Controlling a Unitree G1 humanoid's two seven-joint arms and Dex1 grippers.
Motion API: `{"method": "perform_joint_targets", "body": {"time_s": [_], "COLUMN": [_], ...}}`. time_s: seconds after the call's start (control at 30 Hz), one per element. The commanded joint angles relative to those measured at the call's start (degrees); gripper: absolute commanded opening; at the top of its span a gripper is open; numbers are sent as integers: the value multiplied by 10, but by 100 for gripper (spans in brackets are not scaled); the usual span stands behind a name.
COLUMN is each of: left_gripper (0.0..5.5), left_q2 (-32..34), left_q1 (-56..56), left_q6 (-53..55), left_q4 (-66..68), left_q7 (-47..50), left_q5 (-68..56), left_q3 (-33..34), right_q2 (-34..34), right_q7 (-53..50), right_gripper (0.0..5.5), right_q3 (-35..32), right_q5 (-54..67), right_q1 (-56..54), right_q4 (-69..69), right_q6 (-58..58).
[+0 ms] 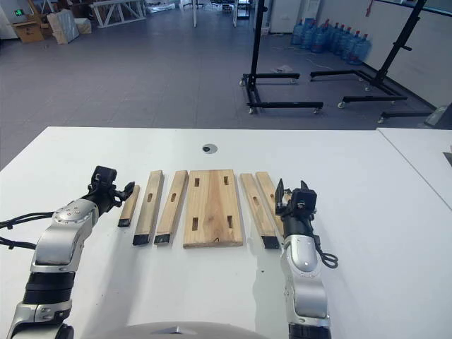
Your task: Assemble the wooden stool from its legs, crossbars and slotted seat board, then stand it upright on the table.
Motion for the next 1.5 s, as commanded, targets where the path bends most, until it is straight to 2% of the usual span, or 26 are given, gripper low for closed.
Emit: {"method": "perform_joint_targets", "body": {"time_s": [0.03,0.27,0.53,0.7,0.83,0.93,1.03,1.1,1.2,1.27,1.3,1.4,1.5], "left_gripper": [326,326,326,241,175,133,127,127,127,127,127,127,127], "left_q2": [22,46,67,80,143,162,154,133,104,95,85,66,63], "left_q1": [14,30,24,62,82,78,67,48,-41,-118,-151,-175,-138], "left_q6": [13,16,20,123,92,78,65,33,-64,-151,-173,-182,-164], "left_q4": [22,74,93,65,78,94,101,110,126,121,103,19,-64], "left_q7": [-9,-40,-55,-97,-124,-133,-124,-97,-12,38,36,-44,-131], "left_q5": [5,5,-3,-49,-27,-28,-38,-49,-40,-21,-32,-92,-156], "left_q3": [-8,-45,-41,-40,-77,-84,-69,-30,36,50,52,14,-36], "right_q2": [10,19,22,23,16,15,17,20,14,5,8,23,26], "right_q7": [-10,-22,-29,-31,-30,-29,-32,-34,-27,-9,15,80,110], "right_gripper": [268,268,268,268,268,268,268,268,268,268,268,268,268], "right_q3": [5,9,8,13,11,16,14,13,-1,-24,-31,-39,-34], "right_q5": [-9,-18,-24,-27,-31,-36,-38,-36,-19,25,89,325,503], "right_q1": [9,20,24,16,13,8,5,6,-10,-42,-66,-107,-122], "right_q4": [-8,-10,-7,-5,6,13,16,20,7,-9,-32,-107,-143], "right_q6": [-5,-10,-16,-18,-25,-30,-34,-37,-25,4,32,131,196]}}
